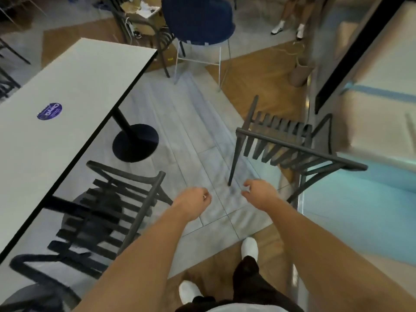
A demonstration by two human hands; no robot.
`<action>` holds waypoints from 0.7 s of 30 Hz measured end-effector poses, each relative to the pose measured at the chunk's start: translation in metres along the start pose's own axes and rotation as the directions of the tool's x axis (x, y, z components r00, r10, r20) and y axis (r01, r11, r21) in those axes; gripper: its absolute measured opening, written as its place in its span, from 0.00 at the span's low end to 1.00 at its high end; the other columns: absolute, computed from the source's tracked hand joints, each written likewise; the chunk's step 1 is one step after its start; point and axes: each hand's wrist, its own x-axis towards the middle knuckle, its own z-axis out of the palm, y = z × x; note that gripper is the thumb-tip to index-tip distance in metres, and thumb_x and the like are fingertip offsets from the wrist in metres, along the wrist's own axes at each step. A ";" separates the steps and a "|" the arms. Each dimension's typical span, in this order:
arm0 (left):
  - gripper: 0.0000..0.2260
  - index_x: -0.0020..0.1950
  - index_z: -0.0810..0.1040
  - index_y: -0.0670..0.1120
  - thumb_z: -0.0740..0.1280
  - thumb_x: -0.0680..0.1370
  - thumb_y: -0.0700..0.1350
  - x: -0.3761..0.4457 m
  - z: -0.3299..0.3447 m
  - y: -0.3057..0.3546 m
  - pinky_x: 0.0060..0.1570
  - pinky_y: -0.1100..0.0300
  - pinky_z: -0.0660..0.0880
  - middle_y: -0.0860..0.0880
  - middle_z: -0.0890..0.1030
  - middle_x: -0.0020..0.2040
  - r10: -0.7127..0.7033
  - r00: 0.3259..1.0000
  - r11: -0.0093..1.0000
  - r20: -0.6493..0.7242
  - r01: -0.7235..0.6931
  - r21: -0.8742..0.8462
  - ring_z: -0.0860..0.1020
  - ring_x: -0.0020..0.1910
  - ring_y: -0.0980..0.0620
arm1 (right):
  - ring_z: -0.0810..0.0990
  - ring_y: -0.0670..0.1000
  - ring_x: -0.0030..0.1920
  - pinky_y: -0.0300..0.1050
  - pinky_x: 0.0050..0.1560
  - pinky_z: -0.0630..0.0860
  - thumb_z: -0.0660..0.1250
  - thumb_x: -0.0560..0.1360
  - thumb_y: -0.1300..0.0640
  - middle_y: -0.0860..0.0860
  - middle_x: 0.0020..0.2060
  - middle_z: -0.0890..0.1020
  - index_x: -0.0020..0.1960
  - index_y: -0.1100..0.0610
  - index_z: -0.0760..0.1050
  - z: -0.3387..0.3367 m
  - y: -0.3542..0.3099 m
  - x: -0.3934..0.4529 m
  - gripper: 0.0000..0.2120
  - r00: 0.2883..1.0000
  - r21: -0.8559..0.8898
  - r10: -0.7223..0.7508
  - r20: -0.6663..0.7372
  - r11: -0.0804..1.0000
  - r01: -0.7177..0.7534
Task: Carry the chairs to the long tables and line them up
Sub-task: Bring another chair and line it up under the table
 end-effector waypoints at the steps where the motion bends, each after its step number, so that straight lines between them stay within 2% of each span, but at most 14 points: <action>1: 0.17 0.62 0.81 0.48 0.58 0.84 0.56 0.011 -0.002 0.014 0.53 0.50 0.79 0.46 0.84 0.54 0.015 1.000 1.000 -0.004 -0.015 0.001 0.81 0.50 0.45 | 0.78 0.58 0.59 0.53 0.60 0.76 0.63 0.82 0.46 0.56 0.60 0.80 0.69 0.54 0.74 -0.009 0.014 0.006 0.18 1.000 0.007 0.012 -0.014 1.000 -0.011; 6: 0.17 0.67 0.79 0.50 0.59 0.84 0.55 0.068 -0.007 0.077 0.56 0.51 0.78 0.47 0.83 0.58 0.068 0.998 0.997 0.013 -0.067 -0.032 0.80 0.53 0.47 | 0.76 0.60 0.63 0.54 0.61 0.75 0.60 0.83 0.46 0.56 0.66 0.75 0.72 0.52 0.72 -0.056 0.071 0.040 0.20 0.997 -0.027 0.018 -0.068 0.999 -0.020; 10: 0.18 0.73 0.76 0.49 0.59 0.85 0.53 0.108 -0.008 0.119 0.63 0.50 0.74 0.47 0.78 0.66 0.098 0.995 0.994 -0.022 -0.099 -0.045 0.77 0.63 0.45 | 0.72 0.60 0.68 0.57 0.63 0.73 0.59 0.84 0.49 0.56 0.70 0.72 0.74 0.53 0.70 -0.088 0.107 0.066 0.20 0.984 -0.058 -0.003 -0.179 0.998 -0.007; 15: 0.20 0.78 0.70 0.50 0.58 0.86 0.52 0.150 -0.013 0.158 0.69 0.51 0.69 0.48 0.73 0.71 0.136 0.988 0.991 -0.077 -0.137 -0.002 0.69 0.71 0.46 | 0.70 0.58 0.68 0.57 0.63 0.75 0.61 0.84 0.50 0.54 0.67 0.73 0.72 0.53 0.72 -0.114 0.147 0.091 0.18 0.972 -0.075 -0.032 -0.234 0.997 0.015; 21: 0.20 0.77 0.70 0.50 0.58 0.86 0.50 0.197 -0.016 0.182 0.70 0.55 0.65 0.49 0.72 0.72 0.241 0.967 0.970 -0.076 -0.239 0.042 0.66 0.71 0.48 | 0.71 0.57 0.64 0.56 0.62 0.75 0.63 0.82 0.49 0.54 0.65 0.73 0.72 0.53 0.71 -0.126 0.184 0.114 0.19 0.962 -0.076 0.020 -0.274 0.996 -0.042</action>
